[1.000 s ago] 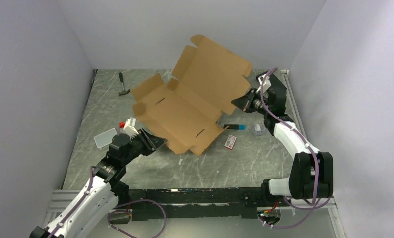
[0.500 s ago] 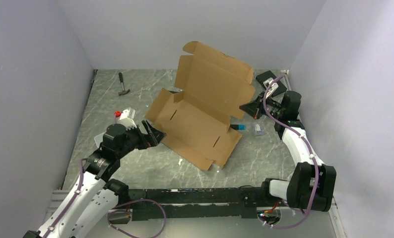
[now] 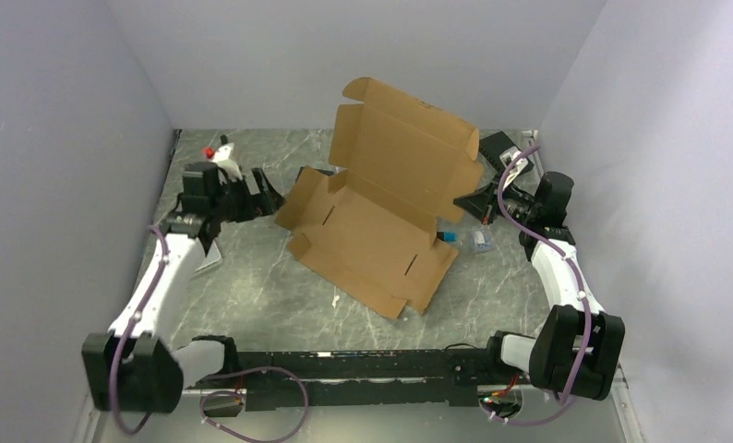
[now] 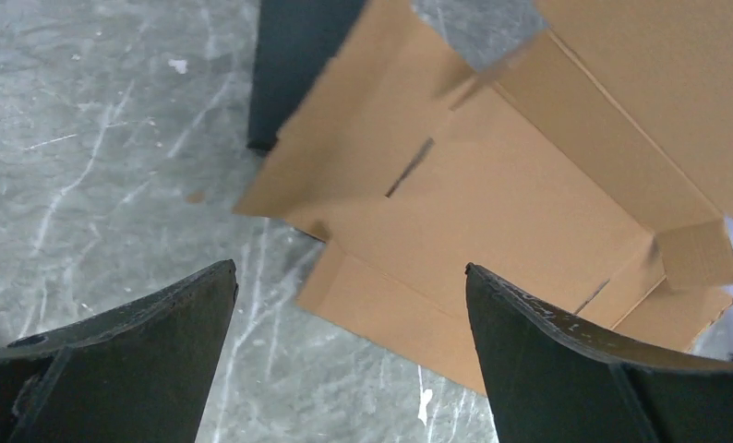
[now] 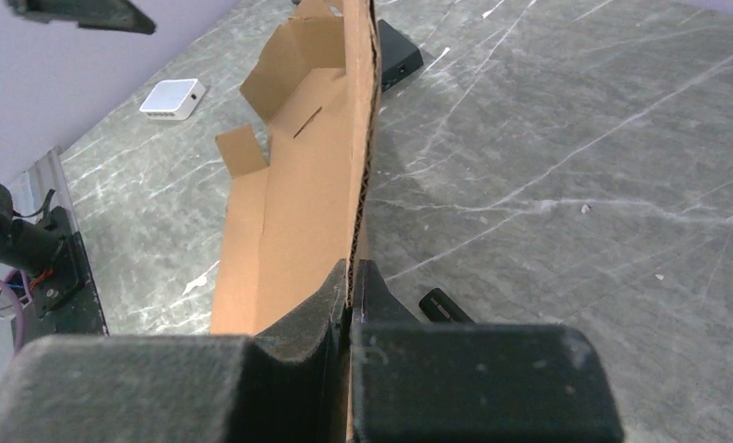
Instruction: Fold the paper box
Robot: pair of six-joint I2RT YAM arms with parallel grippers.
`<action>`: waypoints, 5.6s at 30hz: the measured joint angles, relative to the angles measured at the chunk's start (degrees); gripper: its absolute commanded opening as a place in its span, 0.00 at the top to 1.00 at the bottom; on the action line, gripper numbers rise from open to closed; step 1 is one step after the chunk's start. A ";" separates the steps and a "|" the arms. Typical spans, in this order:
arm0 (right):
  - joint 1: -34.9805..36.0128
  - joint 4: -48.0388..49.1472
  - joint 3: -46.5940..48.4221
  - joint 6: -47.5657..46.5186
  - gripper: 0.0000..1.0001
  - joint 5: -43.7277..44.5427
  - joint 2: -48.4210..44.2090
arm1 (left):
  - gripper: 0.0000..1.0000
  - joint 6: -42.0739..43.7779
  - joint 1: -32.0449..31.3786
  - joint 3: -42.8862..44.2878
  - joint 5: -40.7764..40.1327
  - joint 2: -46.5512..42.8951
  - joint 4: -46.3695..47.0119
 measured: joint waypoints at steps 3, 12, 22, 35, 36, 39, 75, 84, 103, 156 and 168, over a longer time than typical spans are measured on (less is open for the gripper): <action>-0.02 -0.02 -0.02 -0.24 1.00 -0.37 0.00 | 0.02 0.52 9.09 1.64 9.86 7.61 1.95; -0.13 0.02 -0.33 -0.22 1.00 -1.25 0.00 | 0.05 -2.21 17.07 2.86 30.60 23.23 9.90; -0.24 0.02 -0.33 -0.22 1.00 -1.68 0.07 | 0.20 0.81 17.07 13.20 35.06 38.56 11.93; -0.24 0.00 -0.33 -0.20 1.00 -1.73 1.20 | 0.49 6.60 10.36 18.78 34.73 45.07 8.76; -0.24 0.02 -0.33 -0.20 1.00 -1.73 1.20 | 0.51 6.99 9.90 19.08 34.21 45.29 8.31; -0.24 0.02 -0.33 -0.17 1.00 -1.77 1.20 | 0.63 8.20 8.96 19.39 31.95 45.48 6.36; -2.25 -7.93 1.40 -8.31 0.24 -9.75 -4.76 | 1.00 35.10 -8.02 13.11 -0.72 7.08 2.95; -5.57 -18.40 5.75 -17.53 0.16 -10.67 -6.21 | 1.00 36.96 -8.57 14.19 -1.22 2.34 0.52; -6.45 -43.54 19.54 -36.83 0.05 -10.62 -5.70 | 1.00 41.70 -8.96 23.06 -1.57 -2.29 -7.10; 32.04 -59.06 78.20 -76.43 0.08 16.63 28.55 | 1.00 66.45 -17.57 43.45 -3.02 -3.80 -22.75; 36.41 -58.38 78.90 -81.00 0.27 23.63 33.51 | 1.00 65.96 -17.81 43.21 -1.60 -2.40 -22.62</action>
